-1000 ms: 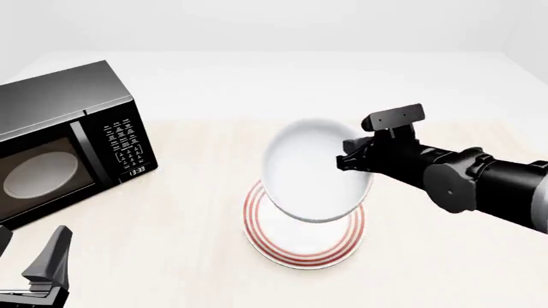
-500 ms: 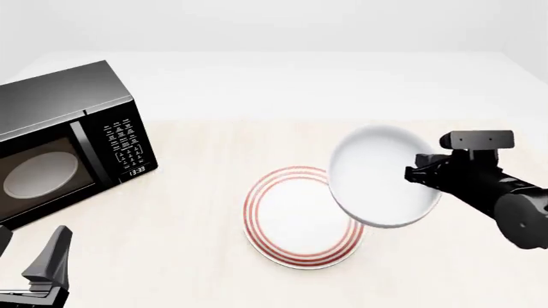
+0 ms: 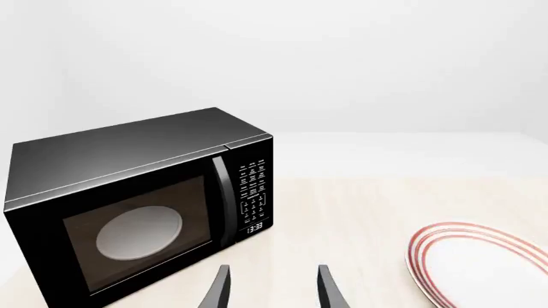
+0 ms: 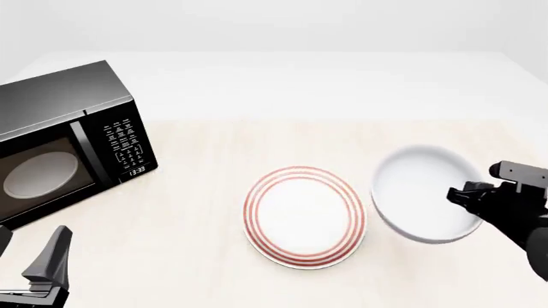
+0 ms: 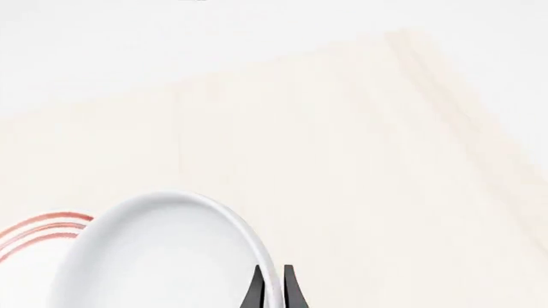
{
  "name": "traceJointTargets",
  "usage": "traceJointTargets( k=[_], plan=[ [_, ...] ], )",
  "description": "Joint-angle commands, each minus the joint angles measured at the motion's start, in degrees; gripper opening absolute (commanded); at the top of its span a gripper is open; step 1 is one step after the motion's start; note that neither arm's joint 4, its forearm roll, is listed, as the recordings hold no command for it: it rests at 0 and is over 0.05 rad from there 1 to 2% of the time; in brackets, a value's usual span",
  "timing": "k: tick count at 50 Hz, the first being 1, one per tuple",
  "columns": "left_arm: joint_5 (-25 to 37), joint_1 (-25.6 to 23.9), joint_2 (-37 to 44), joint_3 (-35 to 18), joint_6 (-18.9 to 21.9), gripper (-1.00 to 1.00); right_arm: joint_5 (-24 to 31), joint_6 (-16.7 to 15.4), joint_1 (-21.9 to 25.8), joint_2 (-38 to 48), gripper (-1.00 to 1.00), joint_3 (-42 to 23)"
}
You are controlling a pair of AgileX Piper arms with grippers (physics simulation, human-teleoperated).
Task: Put the white bowl to the right of the plate.
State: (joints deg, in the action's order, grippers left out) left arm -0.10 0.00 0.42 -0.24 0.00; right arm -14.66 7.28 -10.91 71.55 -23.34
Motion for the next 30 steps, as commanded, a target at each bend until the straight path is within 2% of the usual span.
traceJointTargets(
  k=[1,8,17,30],
  plan=[
    [0.00,0.00,0.00,0.00,0.00,1.00,-3.18,0.99,-5.54,0.87,-1.00,2.31],
    [0.00,0.00,0.00,0.00,0.00,1.00,-6.67,1.22,-7.43,3.95,-1.00,3.69],
    [0.00,0.00,0.00,0.00,0.00,1.00,-14.76,2.61,-10.82,10.95,-1.00,6.75],
    [0.00,0.00,0.00,0.00,0.00,1.00,-16.27,3.06,-15.62,11.28,-1.00,7.99]
  ],
)
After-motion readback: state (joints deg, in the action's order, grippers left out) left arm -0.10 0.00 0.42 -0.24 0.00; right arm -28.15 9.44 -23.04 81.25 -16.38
